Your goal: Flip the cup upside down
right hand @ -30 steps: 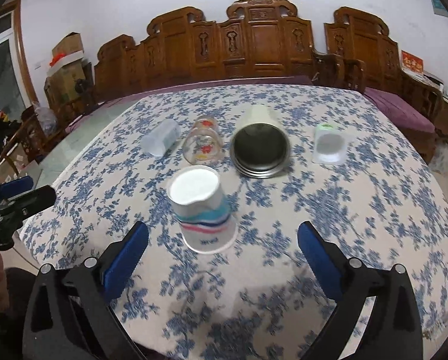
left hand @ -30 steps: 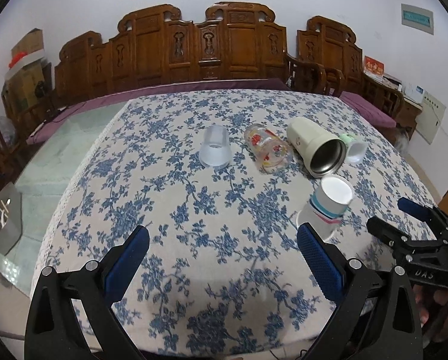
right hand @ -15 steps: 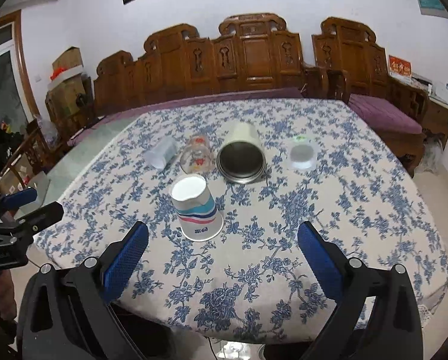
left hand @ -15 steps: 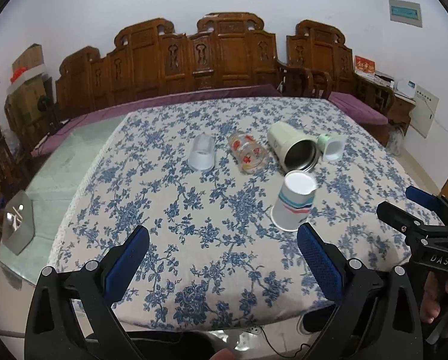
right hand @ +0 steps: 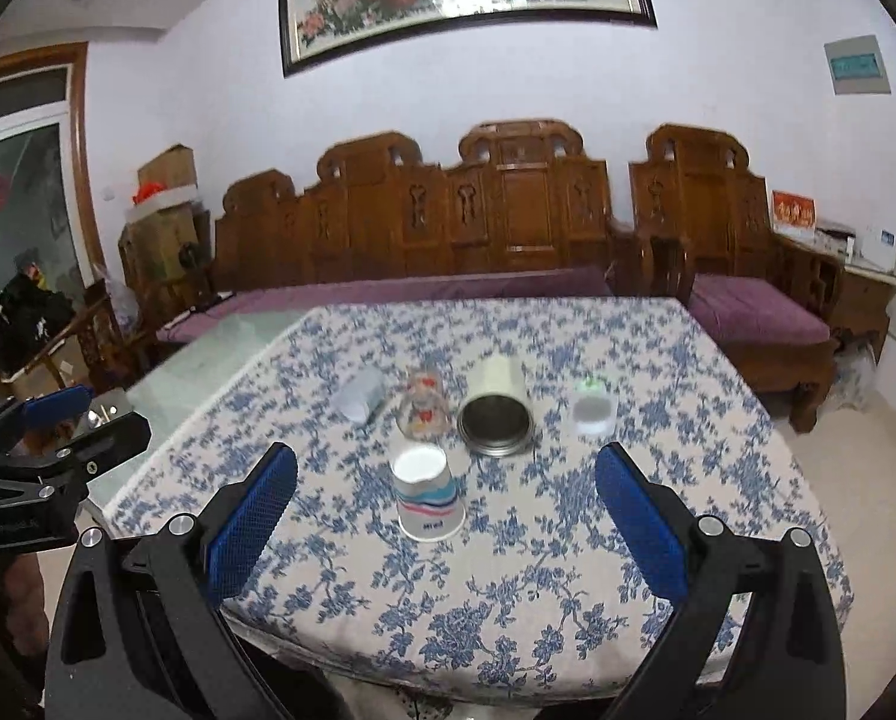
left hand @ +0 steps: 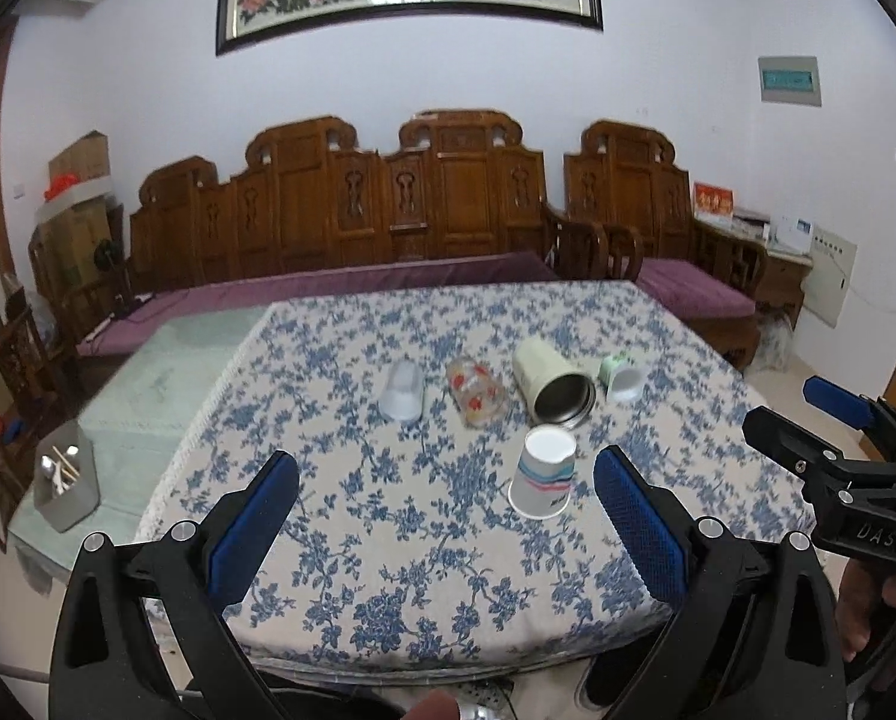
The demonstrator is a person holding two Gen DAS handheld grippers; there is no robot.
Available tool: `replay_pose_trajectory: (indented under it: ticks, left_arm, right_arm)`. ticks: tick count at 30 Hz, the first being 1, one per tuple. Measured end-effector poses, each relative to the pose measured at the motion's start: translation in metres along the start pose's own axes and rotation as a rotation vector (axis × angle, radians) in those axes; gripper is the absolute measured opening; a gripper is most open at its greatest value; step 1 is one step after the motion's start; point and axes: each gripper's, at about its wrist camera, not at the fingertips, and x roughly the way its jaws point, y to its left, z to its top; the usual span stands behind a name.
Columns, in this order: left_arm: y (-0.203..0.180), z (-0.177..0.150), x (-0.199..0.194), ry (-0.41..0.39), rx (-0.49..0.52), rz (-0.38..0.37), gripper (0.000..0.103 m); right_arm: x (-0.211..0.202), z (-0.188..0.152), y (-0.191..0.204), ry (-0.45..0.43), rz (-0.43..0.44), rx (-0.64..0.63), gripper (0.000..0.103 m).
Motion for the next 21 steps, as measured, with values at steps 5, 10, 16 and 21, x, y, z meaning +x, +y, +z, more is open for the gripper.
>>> replay_pose_trajectory:
  ticks: [5,10,16,21]
  left_arm:
    - [0.0,0.004,-0.022,-0.045,-0.008,0.015,0.095]
    - [0.004,0.006,-0.034,-0.065,-0.024,0.031,0.095]
    - [0.006,0.004,-0.035,-0.061,-0.027,0.044,0.095]
    - [0.006,0.003,-0.034,-0.061,-0.027,0.043,0.095]
  right_arm:
    - [-0.021,0.009,0.004,-0.047,0.007,-0.006,0.1]
    - [-0.034,0.013,0.008,-0.069,0.012,-0.015,0.1]
    - [-0.037,0.013,0.013,-0.076,0.013,-0.018,0.1]
    - [-0.036,0.013,0.013,-0.074,0.013,-0.015,0.1]
